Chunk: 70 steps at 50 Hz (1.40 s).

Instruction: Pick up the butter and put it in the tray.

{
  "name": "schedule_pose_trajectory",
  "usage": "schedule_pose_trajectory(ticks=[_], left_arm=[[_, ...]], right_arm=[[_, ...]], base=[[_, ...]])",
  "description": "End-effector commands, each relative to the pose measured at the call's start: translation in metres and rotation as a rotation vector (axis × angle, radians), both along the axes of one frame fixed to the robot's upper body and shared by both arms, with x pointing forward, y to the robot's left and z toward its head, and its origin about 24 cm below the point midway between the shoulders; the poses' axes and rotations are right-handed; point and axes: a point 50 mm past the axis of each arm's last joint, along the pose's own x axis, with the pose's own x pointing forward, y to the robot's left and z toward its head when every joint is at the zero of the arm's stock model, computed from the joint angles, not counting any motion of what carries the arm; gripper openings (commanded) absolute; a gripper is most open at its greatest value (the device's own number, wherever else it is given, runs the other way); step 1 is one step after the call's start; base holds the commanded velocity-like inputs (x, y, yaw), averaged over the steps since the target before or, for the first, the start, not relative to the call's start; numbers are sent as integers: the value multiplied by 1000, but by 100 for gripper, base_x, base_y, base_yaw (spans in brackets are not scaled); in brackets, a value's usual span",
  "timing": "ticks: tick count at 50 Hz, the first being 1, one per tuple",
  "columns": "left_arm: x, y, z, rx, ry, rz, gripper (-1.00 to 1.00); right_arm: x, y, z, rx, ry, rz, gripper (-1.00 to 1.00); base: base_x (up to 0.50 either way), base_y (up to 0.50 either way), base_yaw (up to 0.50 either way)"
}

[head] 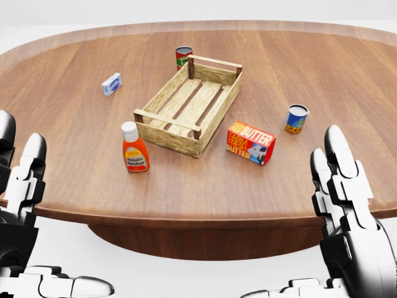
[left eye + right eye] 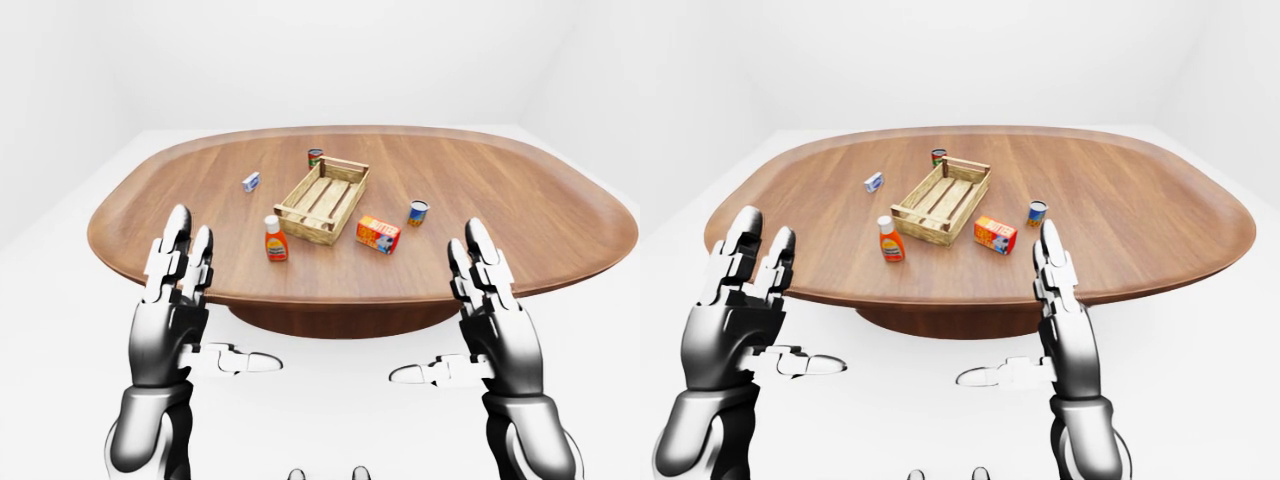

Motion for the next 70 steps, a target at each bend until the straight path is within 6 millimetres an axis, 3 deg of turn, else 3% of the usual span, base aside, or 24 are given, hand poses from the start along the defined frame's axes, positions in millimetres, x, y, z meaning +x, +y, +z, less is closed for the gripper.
schedule_pose_trajectory(ticks=[1, 23, 70], left_arm=[[-2, 0, 2, 0, -11, 1, 100], [-1, 2, 3, -2, -15, 4, 100], [-2, 4, 8, -6, -42, 6, 100]], right_arm=[[2, 1, -2, -1, 8, 4, 100], [0, -1, 5, 40, -28, -3, 100], [0, -5, 2, 44, -13, -4, 100]], base=[[0, 50, 0], [1, 12, 0], [50, 0, 0]])
